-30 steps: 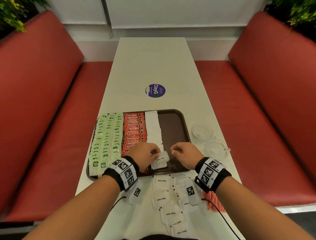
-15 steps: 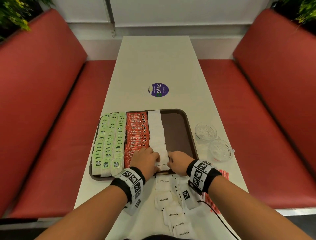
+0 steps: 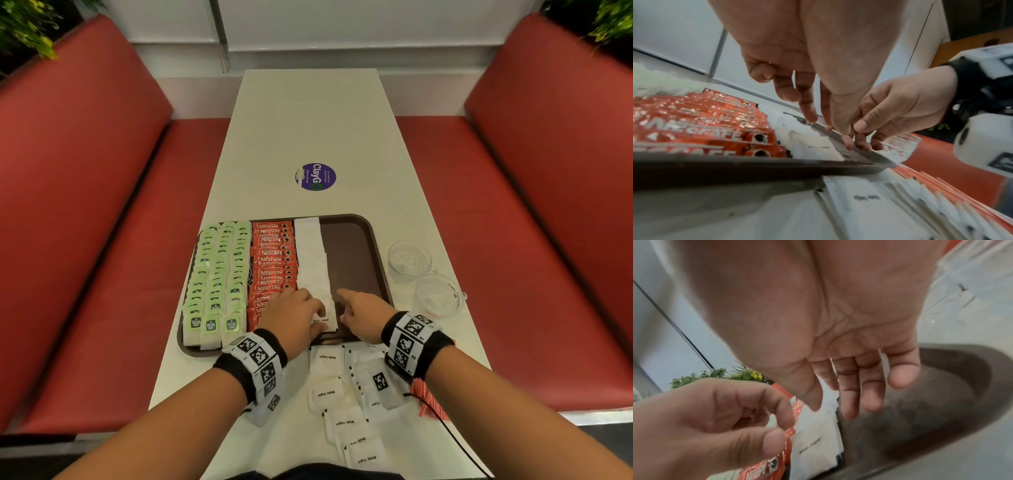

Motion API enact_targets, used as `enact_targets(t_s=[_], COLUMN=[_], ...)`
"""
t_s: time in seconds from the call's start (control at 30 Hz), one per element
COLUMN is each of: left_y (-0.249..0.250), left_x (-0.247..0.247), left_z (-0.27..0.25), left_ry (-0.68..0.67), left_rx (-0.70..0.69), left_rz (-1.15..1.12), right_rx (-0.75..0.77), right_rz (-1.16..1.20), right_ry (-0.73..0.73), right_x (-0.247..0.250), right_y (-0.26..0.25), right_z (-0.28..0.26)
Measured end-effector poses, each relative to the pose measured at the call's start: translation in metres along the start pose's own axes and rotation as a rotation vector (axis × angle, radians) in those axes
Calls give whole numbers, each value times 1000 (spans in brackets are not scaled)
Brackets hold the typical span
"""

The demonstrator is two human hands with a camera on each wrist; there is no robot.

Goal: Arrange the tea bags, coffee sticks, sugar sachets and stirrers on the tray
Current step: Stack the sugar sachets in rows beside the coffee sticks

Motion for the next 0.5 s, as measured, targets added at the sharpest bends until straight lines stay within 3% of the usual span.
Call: enact_targets(t_s=[0.23,0.4,0.5], left_y=[19,25,26], left_x=[-20,-31,-31], left_z=[-26,-33,-34], left_ry=[-191,-224,-248], left_rx=[-191,-227,-215], left_rz=[121,230,275], right_rx=[-17,13,34], right_rz=[-186,-242,-302], right_ry=[-13,17,-41], right_x=[-1,-16,-27], right_y=[20,25,24], right_z=[-39,-58,-65])
Point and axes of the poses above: each hand's wrist, its own z-axis towards the middle knuckle, its own x-axis out of the back of the hand, y = z × x, the point moved 2 cm from there along z, towards the middle knuckle, and after that the axes turned 9 degrees about -z, right-handed, at the moved point
